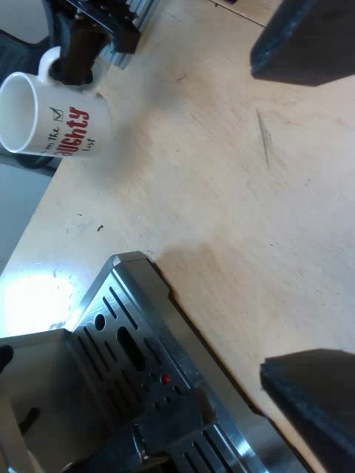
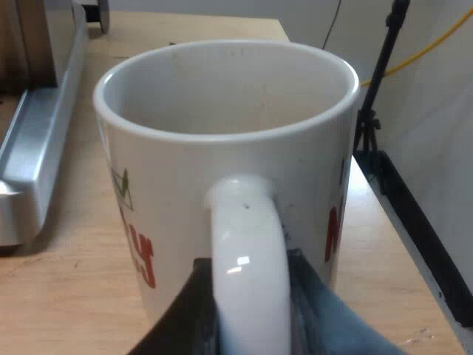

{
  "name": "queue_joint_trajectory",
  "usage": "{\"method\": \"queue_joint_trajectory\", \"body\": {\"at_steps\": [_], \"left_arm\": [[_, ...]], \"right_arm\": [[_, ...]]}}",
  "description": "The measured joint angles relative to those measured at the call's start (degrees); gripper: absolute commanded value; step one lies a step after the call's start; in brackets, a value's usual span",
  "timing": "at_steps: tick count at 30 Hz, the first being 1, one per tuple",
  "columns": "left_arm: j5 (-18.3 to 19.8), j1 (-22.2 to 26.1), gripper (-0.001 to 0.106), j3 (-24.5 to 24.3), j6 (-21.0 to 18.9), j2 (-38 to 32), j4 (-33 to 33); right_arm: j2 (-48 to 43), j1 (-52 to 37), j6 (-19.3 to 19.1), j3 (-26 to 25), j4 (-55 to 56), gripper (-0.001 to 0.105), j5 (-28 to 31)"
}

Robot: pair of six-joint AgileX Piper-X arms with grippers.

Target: Remove mug from coffee machine

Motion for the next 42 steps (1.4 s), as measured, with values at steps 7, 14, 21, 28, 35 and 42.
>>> {"method": "queue_joint_trajectory", "body": {"at_steps": [7, 14, 21, 28, 35, 42], "left_arm": [[0.0, 0.0, 0.087, 0.0, 0.0, 0.0, -0.1], [0.0, 0.0, 0.087, 0.0, 0.0, 0.0, 0.0], [0.0, 0.0, 0.087, 0.0, 0.0, 0.0, 0.0], [0.0, 0.0, 0.087, 0.0, 0.0, 0.0, -0.1], [0.0, 0.0, 0.087, 0.0, 0.0, 0.0, -0.1], [0.0, 0.0, 0.087, 0.0, 0.0, 0.0, -0.1]], "right_arm": [[0.0, -1.2, 0.1, 3.0, -5.4, 0.000, -1.0], [0.0, -9.5, -5.6, 6.3, -12.2, 0.000, -10.1], [1.5, -19.2, -13.0, 8.8, -19.5, 0.000, -22.8], [7.1, -27.9, -17.9, 9.3, -31.8, 0.000, -29.5], [15.3, -34.5, -18.6, 9.3, -43.6, 0.000, -34.6], [30.5, -39.2, -23.1, 9.3, -61.2, 0.000, -39.5]]}}
